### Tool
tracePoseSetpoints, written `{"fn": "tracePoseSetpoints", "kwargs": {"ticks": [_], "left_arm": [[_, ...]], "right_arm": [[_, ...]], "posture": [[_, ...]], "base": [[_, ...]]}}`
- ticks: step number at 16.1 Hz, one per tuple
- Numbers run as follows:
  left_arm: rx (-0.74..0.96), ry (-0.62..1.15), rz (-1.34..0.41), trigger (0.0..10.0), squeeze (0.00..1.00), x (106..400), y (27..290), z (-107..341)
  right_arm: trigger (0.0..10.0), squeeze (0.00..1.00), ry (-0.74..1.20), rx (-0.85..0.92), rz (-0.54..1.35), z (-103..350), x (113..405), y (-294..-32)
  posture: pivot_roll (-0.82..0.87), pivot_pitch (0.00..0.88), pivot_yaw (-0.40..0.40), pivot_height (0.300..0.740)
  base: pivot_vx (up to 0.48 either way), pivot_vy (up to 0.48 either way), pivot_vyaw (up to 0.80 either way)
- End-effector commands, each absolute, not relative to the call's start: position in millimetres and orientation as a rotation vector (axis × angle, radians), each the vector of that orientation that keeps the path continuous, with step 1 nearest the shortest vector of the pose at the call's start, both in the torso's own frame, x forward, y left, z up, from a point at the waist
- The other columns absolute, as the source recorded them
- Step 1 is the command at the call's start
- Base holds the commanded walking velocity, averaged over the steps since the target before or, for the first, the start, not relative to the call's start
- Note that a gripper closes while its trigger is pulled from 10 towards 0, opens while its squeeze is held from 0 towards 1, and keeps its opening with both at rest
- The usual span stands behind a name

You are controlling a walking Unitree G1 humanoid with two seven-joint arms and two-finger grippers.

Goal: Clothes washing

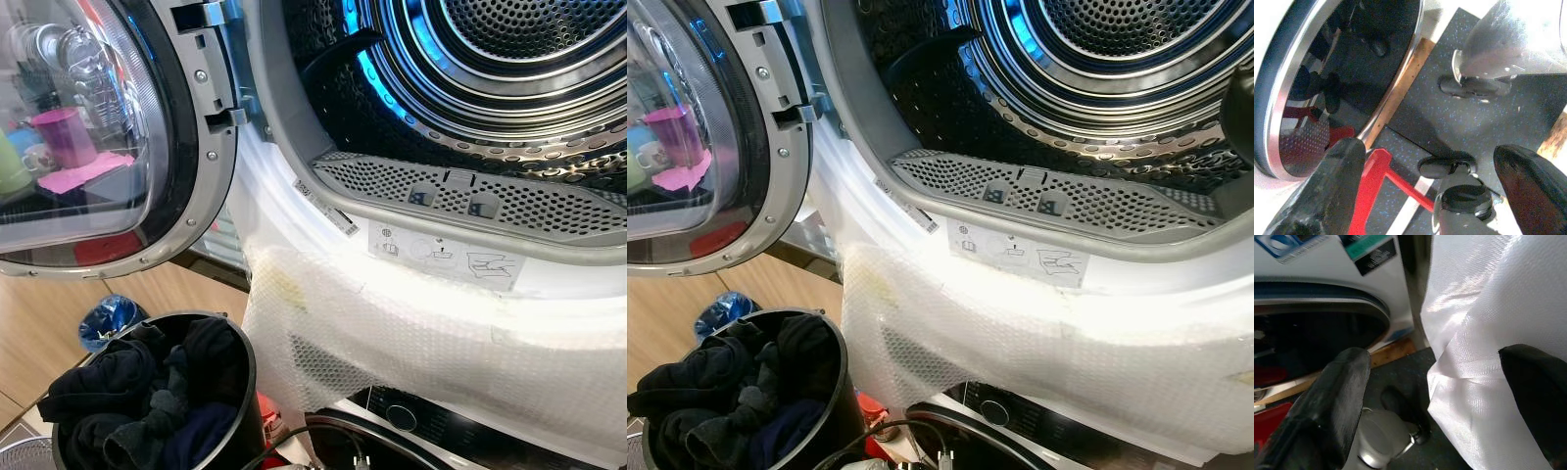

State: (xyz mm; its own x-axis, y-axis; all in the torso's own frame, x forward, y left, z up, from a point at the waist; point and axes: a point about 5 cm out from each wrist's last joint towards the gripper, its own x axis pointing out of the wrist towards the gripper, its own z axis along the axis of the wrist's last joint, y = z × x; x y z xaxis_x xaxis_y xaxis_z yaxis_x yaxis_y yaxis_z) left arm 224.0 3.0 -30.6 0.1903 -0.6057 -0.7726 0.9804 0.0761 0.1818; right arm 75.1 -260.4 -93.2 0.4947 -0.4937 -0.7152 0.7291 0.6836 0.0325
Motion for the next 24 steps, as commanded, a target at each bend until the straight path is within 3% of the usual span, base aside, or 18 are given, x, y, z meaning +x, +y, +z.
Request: {"fn": "tracePoseSetpoints", "kwargs": {"ticks": [1, 7, 14, 16, 19, 24], "left_arm": [[0.755, 0.577, -1.277, 10.0, 0.0, 227.0, 2.1, -27.8], [0.616, 0.51, -1.199, 10.0, 0.0, 249.5, -2.0, -7.8], [0.516, 0.284, -1.318, 10.0, 0.0, 264.1, -19.6, 27.6], [0.361, 0.194, -1.349, 10.0, 0.0, 275.8, -23.3, 54.8], [0.283, 0.172, -1.422, 10.0, 0.0, 278.1, -11.4, 71.5], [0.353, 0.239, -1.582, 10.0, 0.0, 271.0, 18.5, 77.3]], "right_arm": [[10.0, 0.0, 0.712, 0.356, -0.692, -92.9, 80.6, -251.6], [10.0, 0.0, 0.673, 0.293, -0.523, -88.7, 103.6, -237.6], [10.0, 0.0, 0.701, 0.305, -0.5, -91.6, 109.3, -225.9], [10.0, 0.0, 0.737, 0.318, -0.492, -95.1, 107.5, -218.2], [10.0, 0.0, 0.776, 0.33, -0.481, -98.5, 105.6, -210.6], [10.0, 0.0, 0.804, 0.331, -0.46, -100.0, 108.1, -205.6]], "posture": [[-0.11, 0.0, 0.089, 0.74], [-0.08, 0.0, 0.102, 0.74], [-0.04, 0.0, 0.141, 0.74], [-0.02, 0.0, 0.149, 0.74], [0.01, 0.0, 0.147, 0.74], [0.06, 0.0, 0.155, 0.74]], "base": [[0.0, 0.0, 0.0], [0.0, 0.0, 0.0], [0.0, 0.0, 0.0], [0.0, 0.0, 0.0], [0.0, 0.0, 0.0], [0.0, 0.0, 0.0]]}}
